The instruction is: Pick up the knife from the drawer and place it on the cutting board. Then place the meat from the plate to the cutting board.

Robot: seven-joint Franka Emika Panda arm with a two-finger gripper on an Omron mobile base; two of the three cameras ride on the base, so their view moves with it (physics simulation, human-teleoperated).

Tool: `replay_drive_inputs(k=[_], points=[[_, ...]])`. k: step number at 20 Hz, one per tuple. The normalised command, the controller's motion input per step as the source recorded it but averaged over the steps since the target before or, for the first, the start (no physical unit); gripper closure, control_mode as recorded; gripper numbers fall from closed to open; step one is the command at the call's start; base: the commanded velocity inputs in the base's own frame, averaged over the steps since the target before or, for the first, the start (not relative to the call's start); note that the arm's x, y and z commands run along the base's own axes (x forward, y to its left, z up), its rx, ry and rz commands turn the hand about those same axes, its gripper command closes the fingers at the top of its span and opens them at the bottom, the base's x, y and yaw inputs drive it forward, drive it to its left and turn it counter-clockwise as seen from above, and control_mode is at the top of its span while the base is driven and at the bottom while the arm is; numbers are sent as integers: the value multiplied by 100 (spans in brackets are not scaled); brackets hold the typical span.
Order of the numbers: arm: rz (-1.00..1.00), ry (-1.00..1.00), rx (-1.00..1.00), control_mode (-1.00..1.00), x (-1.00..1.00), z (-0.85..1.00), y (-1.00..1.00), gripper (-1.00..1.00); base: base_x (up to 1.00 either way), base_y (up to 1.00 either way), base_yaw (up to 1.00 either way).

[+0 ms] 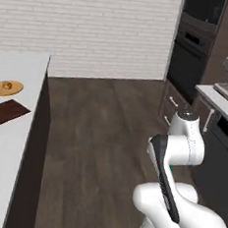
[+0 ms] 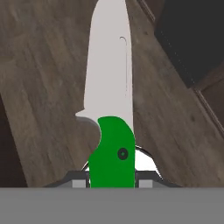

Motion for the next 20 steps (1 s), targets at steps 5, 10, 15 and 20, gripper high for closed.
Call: replay_drive_inputs(k=[5,10,15,20], points=[[0,0,0,100,0,0,0,100,100,40,40],[0,0,0,100,0,0,0,100,100,2,54],[0,0,0,100,0,0,0,100,100,0,64],[0,0,0,100,0,0,0,100,97,-3,83]])
